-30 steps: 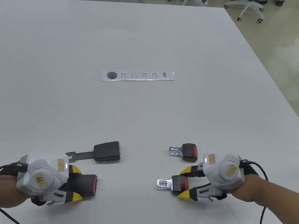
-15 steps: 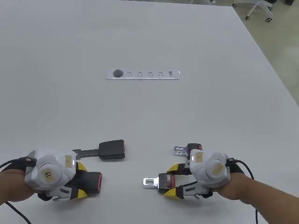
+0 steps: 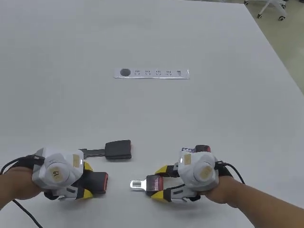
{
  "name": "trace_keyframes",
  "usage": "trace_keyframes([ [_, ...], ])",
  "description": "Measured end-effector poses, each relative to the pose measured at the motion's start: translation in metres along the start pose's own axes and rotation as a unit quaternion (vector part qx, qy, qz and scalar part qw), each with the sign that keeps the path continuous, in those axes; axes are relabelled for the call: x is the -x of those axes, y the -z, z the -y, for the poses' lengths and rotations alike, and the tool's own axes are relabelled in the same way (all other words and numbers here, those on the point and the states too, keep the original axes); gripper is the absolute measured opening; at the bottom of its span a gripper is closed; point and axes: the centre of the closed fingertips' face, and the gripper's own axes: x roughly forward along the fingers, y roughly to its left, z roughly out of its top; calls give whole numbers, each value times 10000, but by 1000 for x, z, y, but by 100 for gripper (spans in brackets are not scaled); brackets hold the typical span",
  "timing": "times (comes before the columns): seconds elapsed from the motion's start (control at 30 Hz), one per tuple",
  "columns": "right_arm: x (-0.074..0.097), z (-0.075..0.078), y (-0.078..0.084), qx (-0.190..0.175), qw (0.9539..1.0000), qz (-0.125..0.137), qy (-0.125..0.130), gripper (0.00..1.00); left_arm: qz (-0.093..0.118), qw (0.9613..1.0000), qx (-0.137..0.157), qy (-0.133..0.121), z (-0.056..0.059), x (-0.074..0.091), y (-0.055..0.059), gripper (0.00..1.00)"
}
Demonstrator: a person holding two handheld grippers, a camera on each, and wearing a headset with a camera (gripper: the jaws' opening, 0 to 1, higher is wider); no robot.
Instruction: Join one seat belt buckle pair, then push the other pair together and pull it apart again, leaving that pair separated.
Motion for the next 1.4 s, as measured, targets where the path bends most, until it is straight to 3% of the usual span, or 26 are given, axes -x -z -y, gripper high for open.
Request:
trace_keyframes([
  [0.53,-34,-4,-32,-119,9997,210,-36,36,-37,10000,36,-2,-1,1,0,37],
  [0.73,-43,-5,-40,-79,9997,209,-43,36,-65,10000,46,-6,-1,0,0,37],
  [0.83,-48,-6,-45,133,9998,174,7,35,-85,10000,49,3,-1,0,1,37],
  [0.87,-47,-7,-43,256,9996,119,7,35,-92,9999,47,1,-1,0,0,37],
  [1.13,-55,-10,-54,174,9996,217,15,35,-164,9999,-22,13,1,-1,-2,37],
  [1.4,-53,-8,-53,126,9997,203,-31,35,-184,9998,-43,41,1,-2,-2,36],
])
